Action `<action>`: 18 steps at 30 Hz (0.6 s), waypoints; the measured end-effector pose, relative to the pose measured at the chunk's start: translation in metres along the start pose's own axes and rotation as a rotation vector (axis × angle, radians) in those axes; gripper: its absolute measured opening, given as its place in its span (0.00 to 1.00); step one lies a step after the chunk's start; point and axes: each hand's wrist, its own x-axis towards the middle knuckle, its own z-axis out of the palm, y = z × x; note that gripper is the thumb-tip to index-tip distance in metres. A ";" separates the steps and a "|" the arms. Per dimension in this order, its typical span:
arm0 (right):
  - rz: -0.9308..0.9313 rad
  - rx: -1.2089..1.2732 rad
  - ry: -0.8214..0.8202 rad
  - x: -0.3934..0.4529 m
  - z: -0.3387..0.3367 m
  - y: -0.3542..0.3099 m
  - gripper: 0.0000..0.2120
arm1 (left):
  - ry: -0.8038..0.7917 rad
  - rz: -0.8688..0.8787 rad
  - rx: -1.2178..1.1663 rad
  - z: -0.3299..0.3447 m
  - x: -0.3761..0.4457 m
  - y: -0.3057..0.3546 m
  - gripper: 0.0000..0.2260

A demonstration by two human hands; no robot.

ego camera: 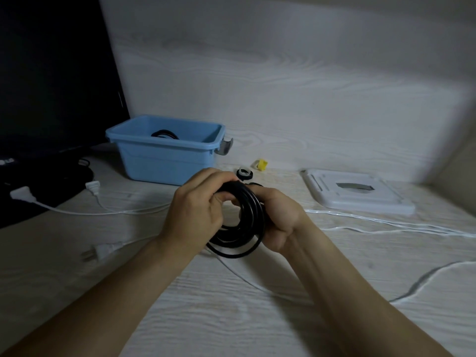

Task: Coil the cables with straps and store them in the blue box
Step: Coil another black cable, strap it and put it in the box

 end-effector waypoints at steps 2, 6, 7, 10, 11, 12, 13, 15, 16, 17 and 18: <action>0.104 -0.008 -0.040 -0.001 -0.003 -0.002 0.09 | -0.007 0.024 -0.004 0.001 -0.001 0.002 0.14; 0.191 -0.051 -0.043 0.004 -0.014 -0.001 0.06 | -0.104 0.047 -0.022 0.003 -0.002 0.004 0.16; 0.191 -0.063 -0.043 0.005 -0.016 -0.001 0.05 | -0.138 0.033 -0.024 0.004 -0.002 0.003 0.16; 0.144 -0.156 -0.015 0.005 -0.019 0.001 0.06 | -0.238 -0.007 -0.019 0.007 -0.002 0.004 0.16; 0.082 -0.188 0.048 0.006 -0.019 0.001 0.08 | -0.265 -0.020 -0.015 0.008 -0.001 0.004 0.16; -0.013 -0.231 0.139 0.006 -0.018 0.003 0.09 | -0.288 -0.047 -0.007 0.009 0.000 0.005 0.14; -0.140 -0.287 0.230 0.006 -0.018 0.004 0.09 | -0.302 -0.086 0.009 0.009 0.001 0.003 0.13; -0.458 -0.399 0.396 0.005 -0.018 0.002 0.05 | -0.291 -0.195 0.050 0.009 0.003 -0.002 0.10; -0.610 -0.446 0.434 0.003 -0.017 0.001 0.03 | -0.263 -0.257 0.066 0.007 0.003 -0.005 0.09; -0.731 -0.492 0.422 0.000 -0.015 0.000 0.03 | -0.239 -0.316 0.074 0.003 0.004 -0.007 0.08; -0.816 -0.535 0.365 -0.002 -0.012 0.002 0.04 | -0.228 -0.376 0.072 0.000 0.005 -0.008 0.08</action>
